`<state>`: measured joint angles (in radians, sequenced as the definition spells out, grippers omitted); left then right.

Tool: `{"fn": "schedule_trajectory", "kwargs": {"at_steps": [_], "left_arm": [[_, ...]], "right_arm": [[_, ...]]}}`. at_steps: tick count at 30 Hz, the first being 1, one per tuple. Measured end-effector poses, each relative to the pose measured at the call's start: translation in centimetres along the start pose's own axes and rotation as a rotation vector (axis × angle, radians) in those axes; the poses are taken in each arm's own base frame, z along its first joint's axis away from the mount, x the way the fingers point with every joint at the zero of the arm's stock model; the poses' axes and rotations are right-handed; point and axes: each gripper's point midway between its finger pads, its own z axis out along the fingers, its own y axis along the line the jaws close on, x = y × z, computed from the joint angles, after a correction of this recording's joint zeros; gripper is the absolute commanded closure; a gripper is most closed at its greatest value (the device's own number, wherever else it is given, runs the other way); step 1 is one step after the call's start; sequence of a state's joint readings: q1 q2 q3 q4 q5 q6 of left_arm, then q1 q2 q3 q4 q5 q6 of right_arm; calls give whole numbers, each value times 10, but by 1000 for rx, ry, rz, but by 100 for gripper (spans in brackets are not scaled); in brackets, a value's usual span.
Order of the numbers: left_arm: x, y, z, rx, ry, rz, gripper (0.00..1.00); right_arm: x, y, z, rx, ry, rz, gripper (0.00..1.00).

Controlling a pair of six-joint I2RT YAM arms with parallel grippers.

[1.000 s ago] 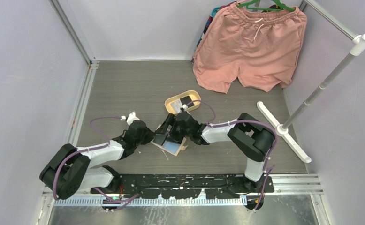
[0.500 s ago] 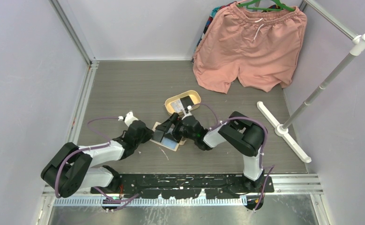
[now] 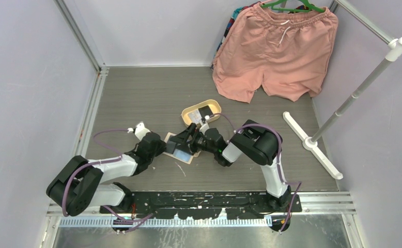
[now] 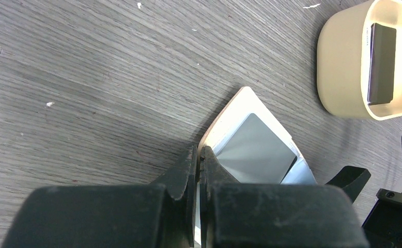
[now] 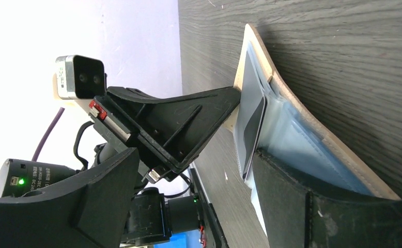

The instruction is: Take the credit cards out of the card holder

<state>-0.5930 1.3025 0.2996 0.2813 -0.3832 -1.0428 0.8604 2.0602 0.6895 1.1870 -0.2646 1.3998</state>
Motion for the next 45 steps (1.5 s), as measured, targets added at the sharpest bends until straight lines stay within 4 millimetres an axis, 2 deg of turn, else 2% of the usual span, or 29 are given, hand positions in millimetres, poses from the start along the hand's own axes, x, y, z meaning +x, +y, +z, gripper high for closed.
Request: {"fn": "schedule_trajectory", "kwargs": {"at_steps": [4, 13, 17, 24, 31, 45], "left_arm": [[0, 0, 0, -1, -1, 0, 100], [6, -5, -2, 25, 35, -6, 100], [9, -8, -4, 40, 52, -9, 100], [8, -9, -7, 46, 55, -24, 100], [17, -12, -10, 65, 94, -19, 100], [11, -5, -6, 30, 54, -13, 100]], "right_arm": [[2, -2, 0, 16, 13, -11, 15], [17, -9, -1, 220, 84, -120, 14], [19, -11, -3, 255, 92, -138, 15], [18, -8, -7, 204, 67, -126, 14], [9, -9, -22, 113, -46, -110, 14], [11, 1, -13, 2, -20, -64, 15]]}}
